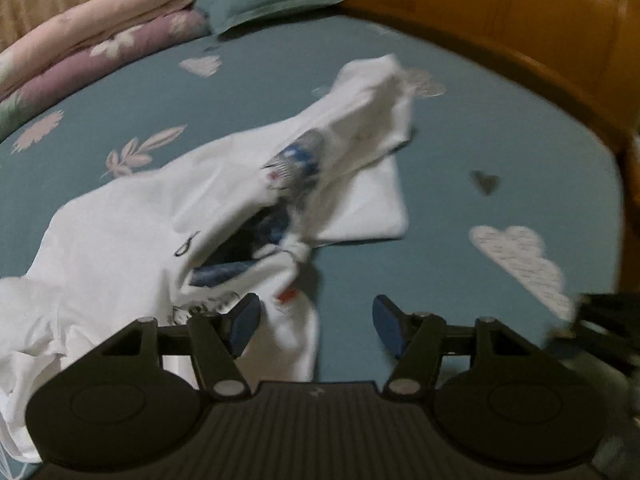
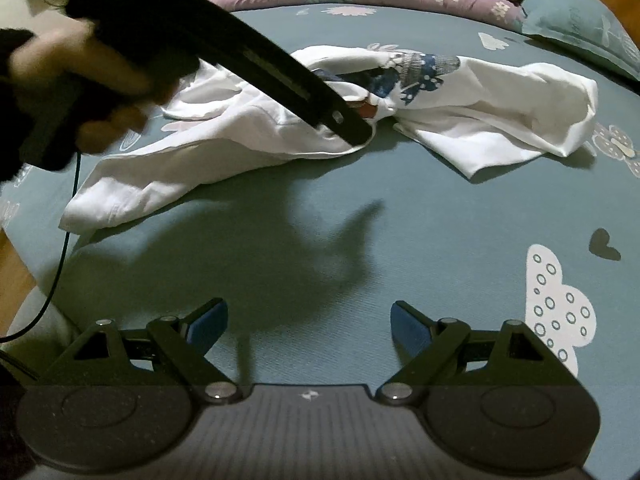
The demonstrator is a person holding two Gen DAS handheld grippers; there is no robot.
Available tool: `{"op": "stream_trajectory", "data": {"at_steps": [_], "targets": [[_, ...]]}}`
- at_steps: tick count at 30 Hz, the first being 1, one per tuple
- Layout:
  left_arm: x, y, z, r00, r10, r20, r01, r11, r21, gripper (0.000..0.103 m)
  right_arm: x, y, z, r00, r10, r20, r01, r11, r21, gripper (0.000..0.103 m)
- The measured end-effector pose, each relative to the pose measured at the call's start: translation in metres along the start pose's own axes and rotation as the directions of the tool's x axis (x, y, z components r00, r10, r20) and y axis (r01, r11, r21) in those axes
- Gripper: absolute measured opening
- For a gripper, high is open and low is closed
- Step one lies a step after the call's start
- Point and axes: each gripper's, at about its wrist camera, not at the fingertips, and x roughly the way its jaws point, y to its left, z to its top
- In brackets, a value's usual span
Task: Fold clothes
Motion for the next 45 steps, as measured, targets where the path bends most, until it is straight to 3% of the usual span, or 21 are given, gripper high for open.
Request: {"op": "stream_trajectory", "data": {"at_steps": [4,11,13,17,20,30,33,42,45], "targets": [[0.011,0.025,0.002,0.998,0.06,0.013,-0.059,0.996,-0.065,0.061,0.002,-0.004,-0.001,1.0,0.001,-0.007,-0.001,1.0,0.009,0.093],[0.019,0.082,-0.001,0.996,0.084,-0.006,-0.084,0.982,-0.167,0.063,0.008,-0.004,0.002,1.0,0.011,-0.015,-0.011,1.0,0.003,0.093],[0.023,0.092,-0.003,0.997,0.073,-0.007,-0.073,0.978,-0.195,0.064,0.009,-0.003,0.003,1.0,0.015,-0.014,-0.015,1.0,0.002,0.093],[0.033,0.113,-0.007,0.999,0.051,-0.01,-0.051,0.967,-0.251,0.076,0.009,-0.003,0.005,0.999,0.032,-0.012,-0.031,0.999,0.017,0.093],[0.039,0.127,-0.01,0.999,0.035,-0.01,-0.037,0.957,-0.287,0.076,0.009,-0.003,0.007,0.999,0.045,-0.01,-0.044,0.998,0.035,0.093],[-0.018,0.093,-0.017,0.997,0.054,0.062,-0.039,0.974,-0.223,0.072,0.023,-0.02,0.025,0.987,0.154,0.053,-0.161,0.973,0.163,0.094],[-0.039,0.081,-0.03,0.993,0.06,0.102,-0.039,0.98,-0.195,0.074,0.033,-0.033,0.036,0.969,0.217,0.117,-0.24,0.941,0.239,0.094],[-0.065,0.078,-0.053,0.99,0.097,0.098,-0.069,0.964,-0.256,0.073,0.077,-0.065,0.069,0.906,0.346,0.244,-0.421,0.794,0.437,0.096],[-0.071,0.084,-0.051,0.994,0.057,0.097,-0.03,0.967,-0.255,0.073,0.09,-0.071,0.079,0.893,0.363,0.265,-0.449,0.756,0.476,0.097]]}}
